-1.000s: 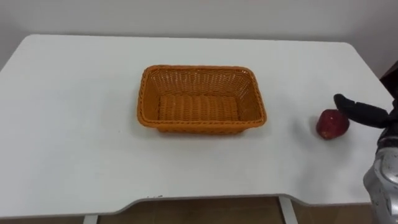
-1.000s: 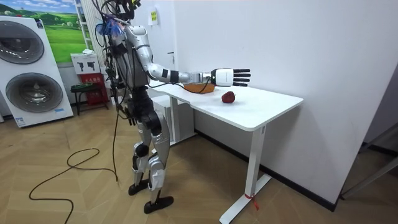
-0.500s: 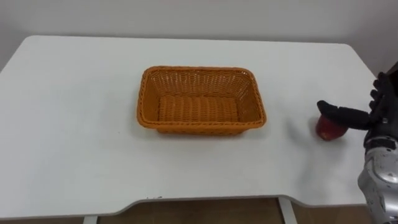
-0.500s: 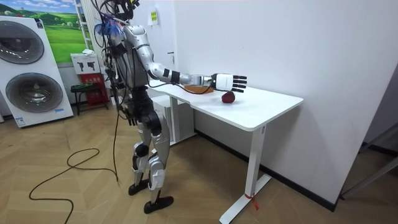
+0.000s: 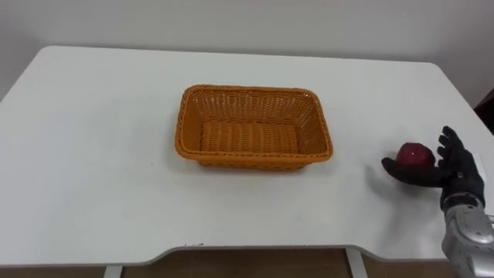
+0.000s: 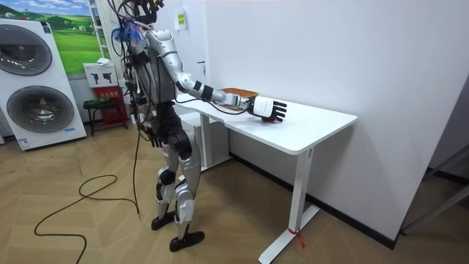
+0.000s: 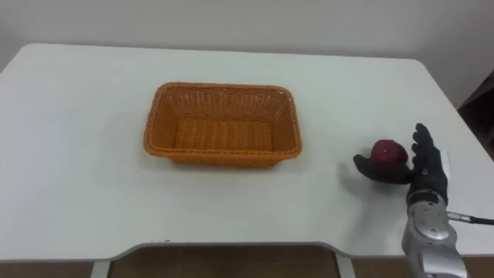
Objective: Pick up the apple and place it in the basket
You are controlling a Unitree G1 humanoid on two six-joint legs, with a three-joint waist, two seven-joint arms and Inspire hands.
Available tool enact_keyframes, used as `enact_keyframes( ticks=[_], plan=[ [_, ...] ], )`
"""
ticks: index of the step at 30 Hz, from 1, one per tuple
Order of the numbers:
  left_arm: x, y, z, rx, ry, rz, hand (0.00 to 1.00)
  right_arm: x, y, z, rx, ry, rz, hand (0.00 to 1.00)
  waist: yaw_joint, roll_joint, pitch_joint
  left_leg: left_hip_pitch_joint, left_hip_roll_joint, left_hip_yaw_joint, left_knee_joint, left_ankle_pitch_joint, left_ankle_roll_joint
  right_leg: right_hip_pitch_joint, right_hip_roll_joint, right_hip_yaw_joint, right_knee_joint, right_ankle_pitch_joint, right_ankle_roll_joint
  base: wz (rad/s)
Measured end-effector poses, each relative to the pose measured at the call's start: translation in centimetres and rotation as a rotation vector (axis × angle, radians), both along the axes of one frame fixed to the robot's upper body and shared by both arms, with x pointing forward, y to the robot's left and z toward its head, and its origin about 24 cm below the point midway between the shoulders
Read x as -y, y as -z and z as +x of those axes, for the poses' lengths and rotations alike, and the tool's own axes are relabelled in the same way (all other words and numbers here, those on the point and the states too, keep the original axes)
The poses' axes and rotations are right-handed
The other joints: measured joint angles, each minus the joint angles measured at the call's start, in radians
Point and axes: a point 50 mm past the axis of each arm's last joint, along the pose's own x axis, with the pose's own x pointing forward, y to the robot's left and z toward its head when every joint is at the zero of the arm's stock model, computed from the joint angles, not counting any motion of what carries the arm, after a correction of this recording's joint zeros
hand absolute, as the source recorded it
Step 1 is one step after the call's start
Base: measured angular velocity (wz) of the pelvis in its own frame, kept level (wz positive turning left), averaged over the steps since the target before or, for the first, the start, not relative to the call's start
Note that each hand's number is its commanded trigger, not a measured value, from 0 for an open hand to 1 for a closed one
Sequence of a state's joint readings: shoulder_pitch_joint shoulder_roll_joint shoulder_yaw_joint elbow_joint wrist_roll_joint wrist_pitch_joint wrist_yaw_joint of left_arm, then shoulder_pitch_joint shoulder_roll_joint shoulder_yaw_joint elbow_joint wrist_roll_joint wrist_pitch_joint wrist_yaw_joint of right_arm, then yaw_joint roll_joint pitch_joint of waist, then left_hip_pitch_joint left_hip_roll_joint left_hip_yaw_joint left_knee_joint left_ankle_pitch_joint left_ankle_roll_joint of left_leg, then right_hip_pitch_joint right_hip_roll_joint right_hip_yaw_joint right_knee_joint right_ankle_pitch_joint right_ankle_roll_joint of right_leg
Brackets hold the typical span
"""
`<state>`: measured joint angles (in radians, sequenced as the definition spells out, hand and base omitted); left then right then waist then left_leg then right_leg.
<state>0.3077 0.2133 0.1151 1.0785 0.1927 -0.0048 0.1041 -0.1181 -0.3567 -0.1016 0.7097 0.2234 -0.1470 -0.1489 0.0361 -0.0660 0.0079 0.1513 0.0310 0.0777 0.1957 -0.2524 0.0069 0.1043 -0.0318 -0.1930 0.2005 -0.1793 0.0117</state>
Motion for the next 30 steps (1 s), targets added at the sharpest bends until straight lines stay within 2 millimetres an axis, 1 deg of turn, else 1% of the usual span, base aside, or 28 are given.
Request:
enact_keyframes(
  ticks=[3,5,6,7,8,9,10,14,16,19,30],
  plan=[
    [-0.1,-0.1,0.1,0.006,0.003,0.004,0.00,0.2,0.5,-0.4,-0.030,0.006,-0.007,0.00,0.000,0.001,-0.0007,0.001,0.000,0.000,0.000,0.000,0.000,0.000,0.000,0.000,-0.002,0.000,0.000,0.00],
    [-0.2,-0.1,0.1,0.006,0.003,0.005,0.00,0.2,0.5,-0.4,-0.031,0.003,-0.011,0.00,0.000,0.003,-0.0021,0.001,0.000,0.000,0.000,0.000,0.000,0.000,0.000,-0.001,-0.002,0.000,0.000,0.00],
    [-0.2,-0.1,0.2,0.008,0.004,0.006,0.00,0.2,0.5,-0.4,-0.035,0.001,-0.016,0.15,0.000,0.004,-0.0023,0.001,0.001,0.000,0.000,0.000,0.000,0.002,0.000,-0.002,-0.003,0.000,0.000,0.00],
    [-0.2,-0.1,0.2,0.009,0.004,0.007,0.00,0.2,0.5,-0.4,-0.038,-0.003,-0.023,0.44,0.000,0.005,-0.0028,0.001,0.001,0.000,0.000,0.000,0.000,0.003,0.000,-0.002,-0.003,0.000,0.000,0.00],
    [-0.2,-0.1,0.2,0.008,0.004,0.007,0.00,0.2,0.6,-0.4,-0.040,-0.004,-0.025,0.80,0.000,0.006,-0.0034,0.001,0.001,0.000,0.000,0.000,0.000,0.003,0.000,-0.002,-0.003,0.000,0.000,0.00],
    [-0.2,-0.1,0.2,0.007,0.004,0.007,0.00,0.2,0.6,-0.4,-0.041,-0.005,-0.026,0.80,0.000,0.007,-0.0036,0.001,0.001,0.000,0.001,0.000,0.000,0.004,0.000,-0.002,-0.003,0.000,0.000,0.00],
    [-0.2,-0.1,0.1,0.006,0.004,0.007,0.00,0.2,0.6,-0.4,-0.044,-0.006,-0.028,1.00,-0.001,0.008,-0.0040,0.001,0.001,0.000,0.001,0.000,0.000,0.006,0.000,-0.003,-0.003,0.000,0.000,0.00],
    [-0.3,-0.1,0.0,0.003,0.002,0.007,0.00,0.5,0.8,-0.7,-0.064,-0.005,-0.048,1.00,-0.002,0.008,-0.0041,0.005,0.000,-0.002,0.001,0.000,0.000,0.013,0.000,-0.008,-0.003,0.000,0.000,0.04],
    [-0.2,-0.1,-0.2,-0.002,0.001,0.007,0.00,1.4,0.7,-1.0,-0.086,0.000,-0.083,1.00,0.000,0.009,-0.0054,0.017,0.000,0.000,-0.007,0.000,0.000,0.022,0.001,-0.007,-0.004,0.000,0.000,0.00],
    [-0.3,-0.1,-0.4,-0.007,0.000,0.007,0.00,1.9,0.8,-1.3,-0.109,0.008,-0.101,1.00,0.000,0.004,-0.0051,0.018,0.001,0.000,-0.007,0.000,0.000,0.023,0.001,-0.007,-0.005,0.000,0.000,0.00],
    [-0.3,-0.1,-0.4,-0.007,0.000,0.008,0.00,2.1,0.8,-1.4,-0.113,0.017,-0.107,1.00,0.002,-0.005,-0.0037,0.018,0.001,0.002,-0.009,0.000,0.000,0.025,0.002,-0.005,-0.013,0.000,0.000,0.00]
  ],
)
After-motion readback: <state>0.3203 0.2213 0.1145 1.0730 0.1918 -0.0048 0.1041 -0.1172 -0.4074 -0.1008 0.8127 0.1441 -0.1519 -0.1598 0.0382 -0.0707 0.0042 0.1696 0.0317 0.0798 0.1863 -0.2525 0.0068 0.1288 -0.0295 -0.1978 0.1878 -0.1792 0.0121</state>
